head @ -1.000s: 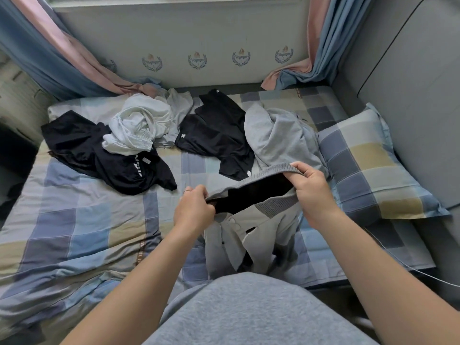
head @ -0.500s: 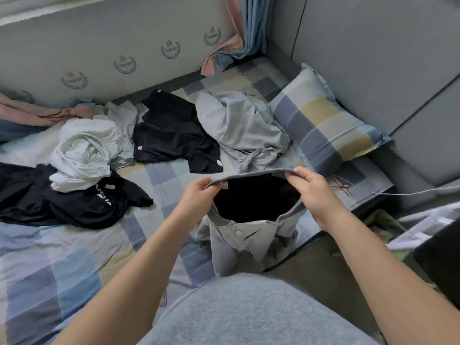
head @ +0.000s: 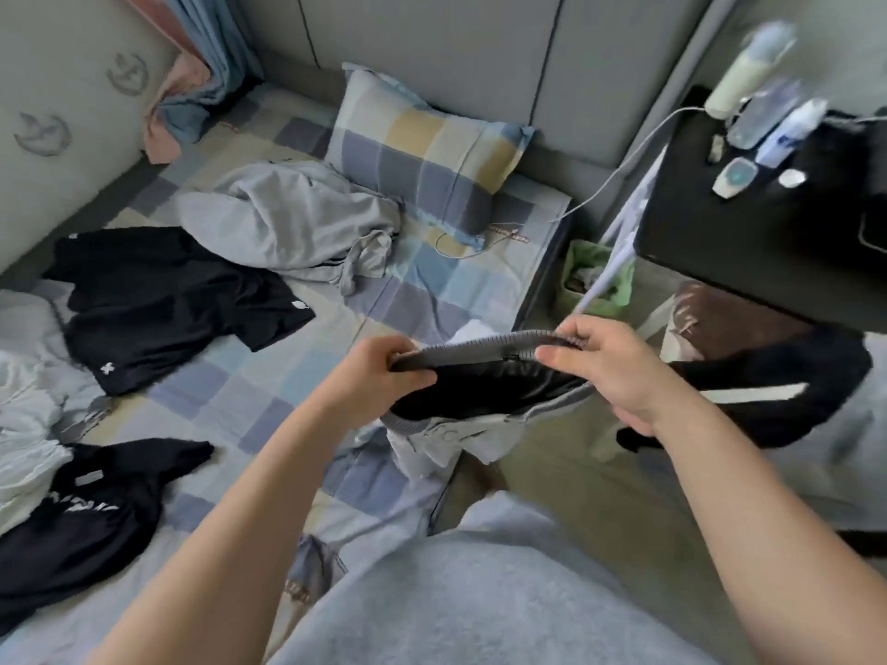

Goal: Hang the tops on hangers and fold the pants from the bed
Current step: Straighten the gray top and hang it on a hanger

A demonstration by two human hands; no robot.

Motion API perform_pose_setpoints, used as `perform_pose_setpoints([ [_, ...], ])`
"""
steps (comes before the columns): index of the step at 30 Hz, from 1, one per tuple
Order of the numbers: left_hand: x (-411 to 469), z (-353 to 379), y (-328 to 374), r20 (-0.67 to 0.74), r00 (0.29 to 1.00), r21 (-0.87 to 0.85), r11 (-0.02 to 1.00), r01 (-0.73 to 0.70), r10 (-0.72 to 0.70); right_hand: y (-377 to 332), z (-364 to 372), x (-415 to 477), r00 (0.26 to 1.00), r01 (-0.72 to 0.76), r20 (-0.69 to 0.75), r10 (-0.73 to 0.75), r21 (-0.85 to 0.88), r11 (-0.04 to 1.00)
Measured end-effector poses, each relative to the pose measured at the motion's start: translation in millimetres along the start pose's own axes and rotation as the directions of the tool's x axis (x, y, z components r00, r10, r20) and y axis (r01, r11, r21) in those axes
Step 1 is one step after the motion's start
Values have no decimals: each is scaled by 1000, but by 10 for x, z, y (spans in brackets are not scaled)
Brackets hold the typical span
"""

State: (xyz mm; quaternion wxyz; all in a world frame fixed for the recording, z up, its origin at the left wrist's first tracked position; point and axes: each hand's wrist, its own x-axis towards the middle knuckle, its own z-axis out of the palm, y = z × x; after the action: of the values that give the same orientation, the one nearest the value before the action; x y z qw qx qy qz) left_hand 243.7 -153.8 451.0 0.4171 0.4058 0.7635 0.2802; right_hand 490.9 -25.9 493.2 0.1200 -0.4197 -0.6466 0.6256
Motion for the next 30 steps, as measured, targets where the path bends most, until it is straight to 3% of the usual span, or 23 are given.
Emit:
perform_pose_setpoints([
  [3, -23, 399, 11, 1, 1000, 161, 987, -6, 6, 272, -144, -511, 996, -67, -65, 61, -81, 994],
  [6, -67, 903, 191, 44, 998, 246, 967, -60, 51, 510, -281, -1018, 950, -145, -298, 96, -148, 978],
  [10, -154, 1595, 636, 182, 969, 322, 922, -217, 164, 757, -520, -1713, 812, -206, -578, 83, -151, 967],
  [13, -285, 2076, 1028, 292, 928, 325, 888, -325, 233, 886, -764, -2215, 666, -245, -742, 73, -125, 961],
  [20, -713, 3496, 2038, 573, 730, 163, 822, -546, 372, 1227, -1526, -3509, 374, -192, -927, 17, -59, 980],
  [26, -1093, 4909, 3059, 758, 549, 8, 836, -549, 353, 1739, -2393, -4632, 159, -245, -985, 58, 17, 969],
  [30, -1322, 5608, 3687, 796, 464, -109, 846, -523, 389, 1912, -2825, -5115, 84, -285, -995, 54, 28, 958],
])
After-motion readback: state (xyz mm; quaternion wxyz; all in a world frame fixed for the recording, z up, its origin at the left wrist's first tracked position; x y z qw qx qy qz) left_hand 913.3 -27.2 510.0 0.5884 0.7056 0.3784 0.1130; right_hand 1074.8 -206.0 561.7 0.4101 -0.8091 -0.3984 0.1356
